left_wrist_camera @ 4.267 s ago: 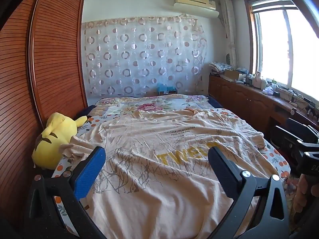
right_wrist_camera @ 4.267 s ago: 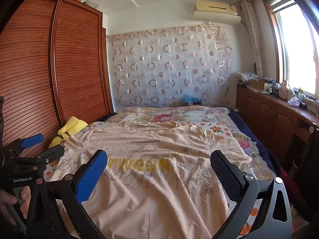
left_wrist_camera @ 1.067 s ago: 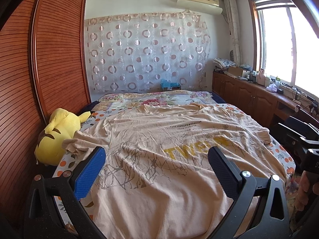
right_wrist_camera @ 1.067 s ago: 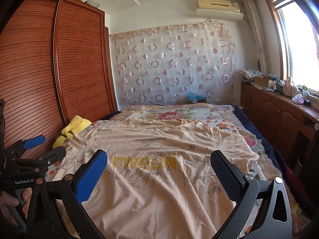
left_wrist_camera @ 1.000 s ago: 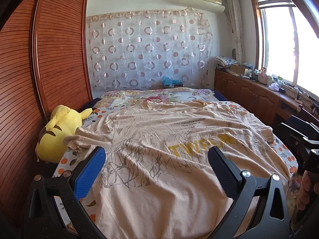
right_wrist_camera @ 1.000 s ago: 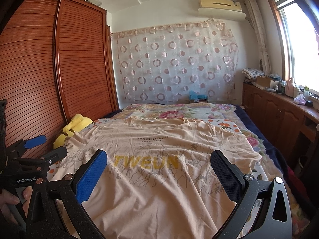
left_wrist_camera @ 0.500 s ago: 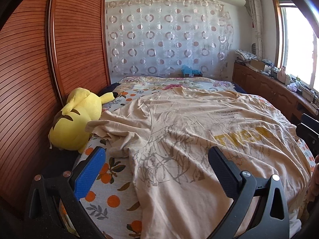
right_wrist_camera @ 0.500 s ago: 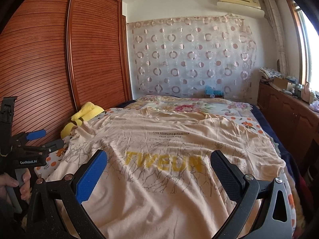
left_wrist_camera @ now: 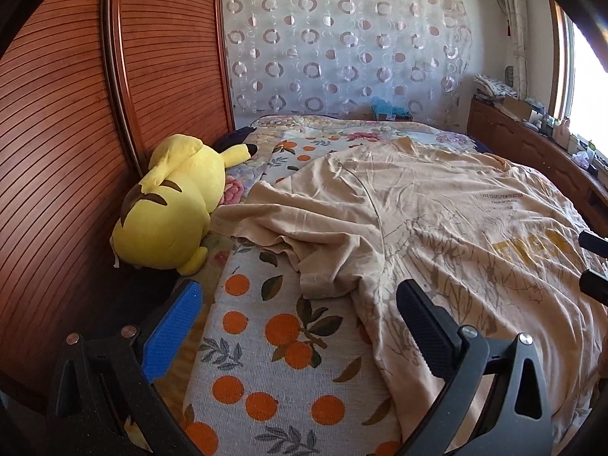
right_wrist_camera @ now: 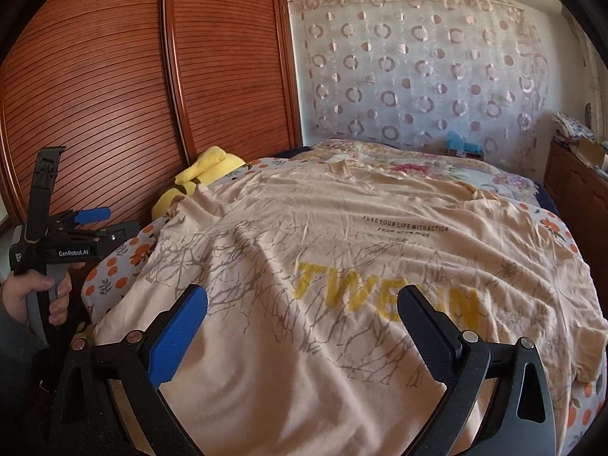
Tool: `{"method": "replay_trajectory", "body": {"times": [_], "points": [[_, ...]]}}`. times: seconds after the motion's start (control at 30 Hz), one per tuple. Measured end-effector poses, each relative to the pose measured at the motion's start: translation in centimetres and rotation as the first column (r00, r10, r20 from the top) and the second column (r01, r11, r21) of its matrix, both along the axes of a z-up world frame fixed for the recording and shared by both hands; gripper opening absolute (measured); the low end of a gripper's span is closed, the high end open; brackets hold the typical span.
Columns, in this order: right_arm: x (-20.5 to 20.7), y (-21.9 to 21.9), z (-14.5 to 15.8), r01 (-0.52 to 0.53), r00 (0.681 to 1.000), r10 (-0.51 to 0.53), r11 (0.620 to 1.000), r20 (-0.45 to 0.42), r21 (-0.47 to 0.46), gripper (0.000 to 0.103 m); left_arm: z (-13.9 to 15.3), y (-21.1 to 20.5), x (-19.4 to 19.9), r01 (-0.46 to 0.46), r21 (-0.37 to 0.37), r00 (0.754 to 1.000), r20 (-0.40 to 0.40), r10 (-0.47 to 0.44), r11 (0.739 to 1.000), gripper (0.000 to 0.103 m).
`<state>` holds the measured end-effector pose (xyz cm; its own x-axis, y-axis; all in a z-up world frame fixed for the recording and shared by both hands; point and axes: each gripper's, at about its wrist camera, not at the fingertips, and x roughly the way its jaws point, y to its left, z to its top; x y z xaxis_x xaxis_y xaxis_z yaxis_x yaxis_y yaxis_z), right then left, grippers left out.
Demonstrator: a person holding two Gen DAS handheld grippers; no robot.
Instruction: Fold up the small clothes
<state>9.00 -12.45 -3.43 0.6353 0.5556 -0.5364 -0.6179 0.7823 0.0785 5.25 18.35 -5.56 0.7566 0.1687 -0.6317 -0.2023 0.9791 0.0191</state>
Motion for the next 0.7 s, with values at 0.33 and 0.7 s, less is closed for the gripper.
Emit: {"method": "replay_trajectory", "body": {"times": [0.33,0.7], "points": [[2.7,1.0,0.6,-0.072,0.995,0.069,0.997,-0.075,-0.038,0.098,-2.5,2.1,3.4,0.034,-0.186,0.992,-0.116,-0.057,0.982,0.055],[1.9,0.0,0.7,-0.059,0.996,0.058,0.998,-0.071,-0.012,0.098,-3.0,1.1,4.3,0.081,-0.189,0.982,-0.152,-0.111,0.979,0.024]]}}
